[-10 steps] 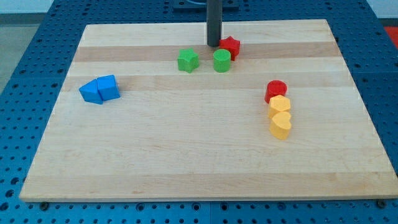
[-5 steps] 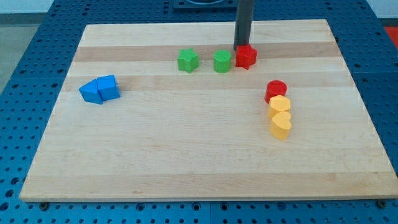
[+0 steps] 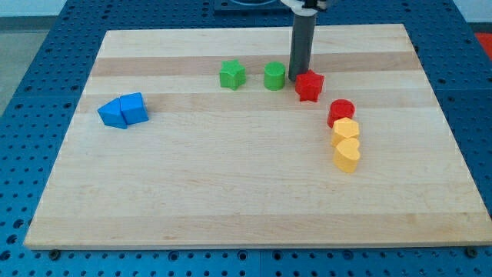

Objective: Push red star into red circle

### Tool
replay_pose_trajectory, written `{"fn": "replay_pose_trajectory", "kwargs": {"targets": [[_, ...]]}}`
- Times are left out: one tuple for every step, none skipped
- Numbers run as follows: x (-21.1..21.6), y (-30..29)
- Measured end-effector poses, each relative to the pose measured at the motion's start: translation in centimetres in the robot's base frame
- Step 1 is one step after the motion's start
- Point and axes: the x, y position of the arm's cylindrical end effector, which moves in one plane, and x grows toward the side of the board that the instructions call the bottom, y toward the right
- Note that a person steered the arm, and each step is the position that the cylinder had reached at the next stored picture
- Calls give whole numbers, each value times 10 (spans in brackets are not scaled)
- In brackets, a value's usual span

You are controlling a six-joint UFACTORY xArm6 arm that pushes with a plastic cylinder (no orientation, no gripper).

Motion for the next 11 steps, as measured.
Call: {"fn": "replay_pose_trajectory", "kwargs": {"targets": [[10, -15], [12, -37], [14, -32], [14, -8], [14, 8], [14, 16], [14, 30], [14, 46], [14, 57], [14, 60], [14, 57]]}}
